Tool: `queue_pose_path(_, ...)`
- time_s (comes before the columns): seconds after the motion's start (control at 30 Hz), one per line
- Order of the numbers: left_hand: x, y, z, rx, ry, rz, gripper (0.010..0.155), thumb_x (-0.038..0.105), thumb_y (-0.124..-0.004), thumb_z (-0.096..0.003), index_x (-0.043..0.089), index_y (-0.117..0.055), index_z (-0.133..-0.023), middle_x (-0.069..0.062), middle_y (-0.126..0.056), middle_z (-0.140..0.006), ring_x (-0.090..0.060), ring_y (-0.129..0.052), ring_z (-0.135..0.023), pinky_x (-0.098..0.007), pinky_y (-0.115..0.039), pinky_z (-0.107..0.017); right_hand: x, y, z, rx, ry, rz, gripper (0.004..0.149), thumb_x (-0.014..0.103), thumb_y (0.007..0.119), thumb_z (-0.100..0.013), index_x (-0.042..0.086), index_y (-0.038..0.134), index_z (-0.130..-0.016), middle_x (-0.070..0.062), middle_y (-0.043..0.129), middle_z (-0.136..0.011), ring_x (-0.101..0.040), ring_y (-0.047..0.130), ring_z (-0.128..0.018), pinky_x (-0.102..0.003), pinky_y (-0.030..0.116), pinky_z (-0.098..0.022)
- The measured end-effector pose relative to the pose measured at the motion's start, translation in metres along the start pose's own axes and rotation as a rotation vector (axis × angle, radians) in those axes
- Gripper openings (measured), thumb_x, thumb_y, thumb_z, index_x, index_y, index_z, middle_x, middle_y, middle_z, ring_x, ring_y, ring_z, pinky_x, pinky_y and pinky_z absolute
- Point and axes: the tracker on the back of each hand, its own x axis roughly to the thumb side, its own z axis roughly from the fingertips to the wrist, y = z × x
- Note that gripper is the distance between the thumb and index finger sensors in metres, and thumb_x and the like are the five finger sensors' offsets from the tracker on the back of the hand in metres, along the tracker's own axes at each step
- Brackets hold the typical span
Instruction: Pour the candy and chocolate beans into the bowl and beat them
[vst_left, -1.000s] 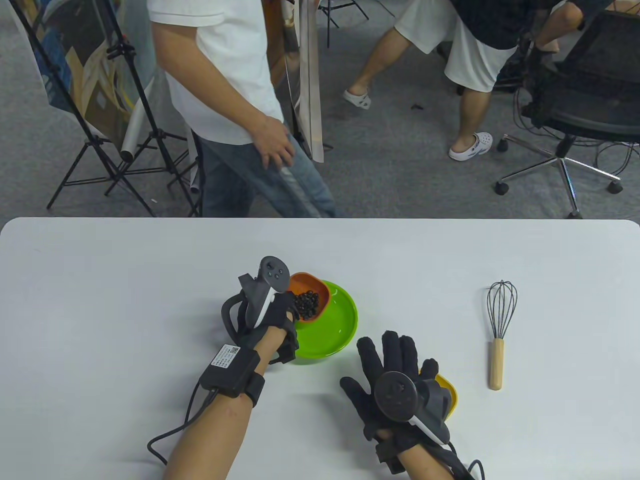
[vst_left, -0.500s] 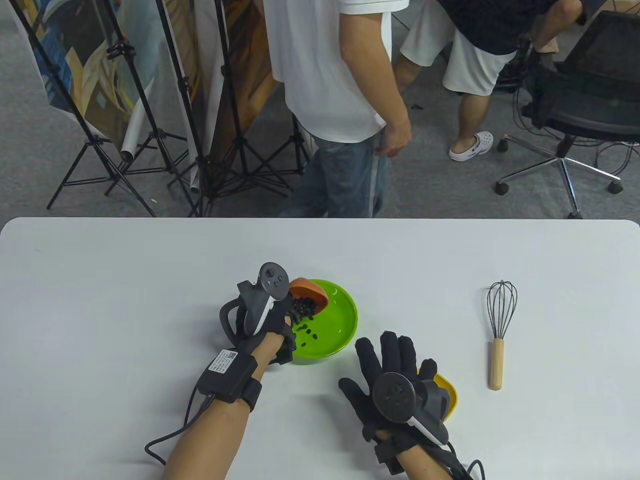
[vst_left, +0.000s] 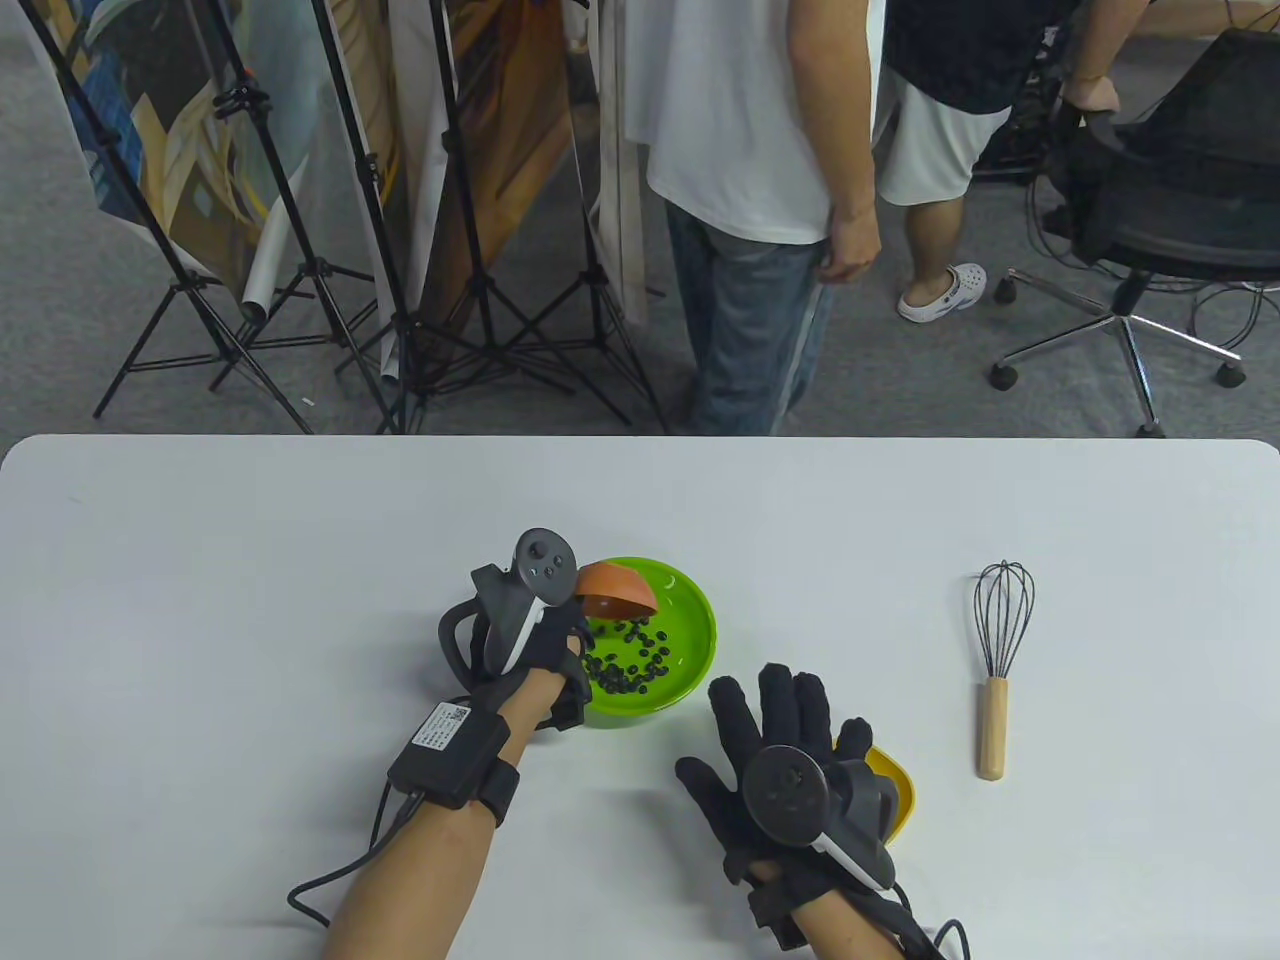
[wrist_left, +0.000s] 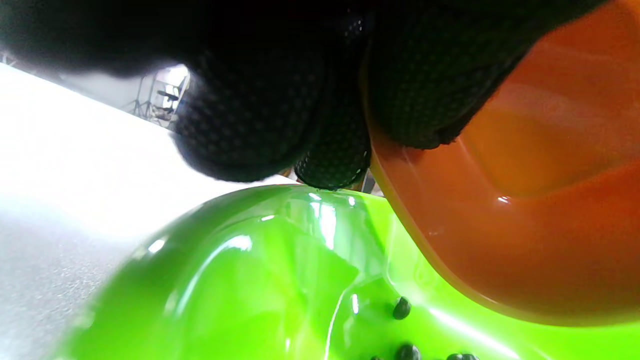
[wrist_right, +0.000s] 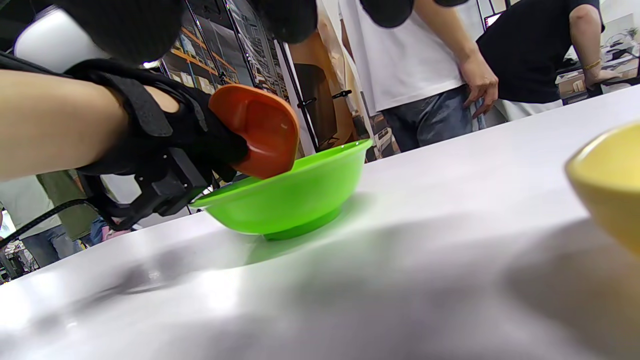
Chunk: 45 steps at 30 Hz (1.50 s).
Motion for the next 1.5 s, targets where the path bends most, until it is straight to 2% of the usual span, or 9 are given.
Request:
queue_pose_path(0.13,0.0,0.0,-0.001,0.005,-0.008,-0.002,0.047,0.036,-0.095,-0.0354,0.024,-0.076,-0.076,0.0,-0.107,-0.06,-0.02,-0.108,-0.025,-0.029,-0.093,-0.011,0.001,0.001,0.0,0.007,-0.004,0.003,0.078,0.063,0.065,-0.049,0.024,0.041,-0.112,-0.029,0.027,-0.113,-0.059,0.024,-0.101,-0.089,0.022,-0.05)
queue_pose_path(0.37,-0.003,0.006,0.001,0.05,-0.051,-0.033,0.049,0.036,-0.096,-0.0345,0.019,-0.083,-0.078,0.0,-0.11,-0.048,-0.017,-0.106,-0.017,-0.029,-0.091,-0.006,0.001,0.001,0.0,0.015,-0.003,0.003,0.078,0.063,0.065,-0.049,0.024,0.041,-0.112,-0.029,0.027,-0.113,-0.059,0.024,-0.101,-0.089,0.022,-0.05)
queue_pose_path(0.5,-0.011,0.013,-0.001,0.034,-0.027,0.01,0.046,0.035,-0.092,-0.0365,0.017,-0.089,-0.079,-0.002,-0.11,-0.043,-0.017,-0.104,-0.014,-0.03,-0.09,-0.005,0.002,0.001,0.0,0.017,-0.004,0.004,0.078,0.063,0.066,-0.049,0.024,0.041,-0.112,-0.029,0.027,-0.113,-0.059,0.024,-0.101,-0.089,0.022,-0.05)
queue_pose_path(0.67,-0.026,0.025,-0.006,0.009,-0.001,-0.036,0.047,0.036,-0.086,-0.0398,0.016,-0.089,-0.082,-0.003,-0.108,-0.038,-0.016,-0.101,-0.013,-0.03,-0.088,-0.004,0.002,0.002,0.001,0.019,-0.007,0.005,0.078,0.063,0.066,-0.049,0.024,0.041,-0.112,-0.029,0.027,-0.113,-0.059,0.024,-0.101,-0.089,0.022,-0.05)
queue_pose_path(0.87,-0.06,0.041,-0.01,0.006,0.061,-0.068,0.046,0.039,-0.084,-0.0412,0.013,-0.091,-0.078,0.0,-0.106,-0.032,-0.015,-0.1,-0.01,-0.03,-0.087,-0.002,0.003,0.002,0.001,0.023,-0.012,0.005,0.078,0.063,0.065,-0.049,0.024,0.041,-0.112,-0.029,0.027,-0.113,-0.059,0.024,-0.101,-0.089,0.022,-0.05)
queue_pose_path(1.1,-0.123,0.056,-0.018,0.016,0.188,-0.102,0.045,0.044,-0.082,-0.0416,0.013,-0.093,-0.073,0.003,-0.106,-0.03,-0.015,-0.1,-0.009,-0.03,-0.087,-0.002,0.005,0.003,0.002,0.026,-0.014,0.006,0.078,0.063,0.065,-0.049,0.024,0.041,-0.112,-0.029,0.027,-0.113,-0.059,0.024,-0.101,-0.089,0.022,-0.05)
queue_pose_path(1.33,-0.185,0.046,-0.018,0.002,0.333,-0.079,0.045,0.045,-0.082,-0.0411,0.013,-0.093,-0.071,0.003,-0.106,-0.029,-0.015,-0.1,-0.009,-0.03,-0.087,-0.001,0.005,0.004,0.002,0.035,-0.013,0.011,0.078,0.063,0.065,-0.049,0.024,0.041,-0.112,-0.029,0.027,-0.113,-0.059,0.024,-0.101,-0.089,0.022,-0.05)
queue_pose_path(1.5,-0.211,0.034,-0.013,-0.028,0.383,-0.059,0.046,0.043,-0.082,-0.0408,0.012,-0.093,-0.072,0.003,-0.106,-0.03,-0.015,-0.1,-0.009,-0.03,-0.088,-0.001,0.006,0.005,0.001,0.049,-0.01,0.017,0.078,0.063,0.065,-0.049,0.024,0.04,-0.112,-0.03,0.027,-0.113,-0.059,0.024,-0.101,-0.089,0.022,-0.05)
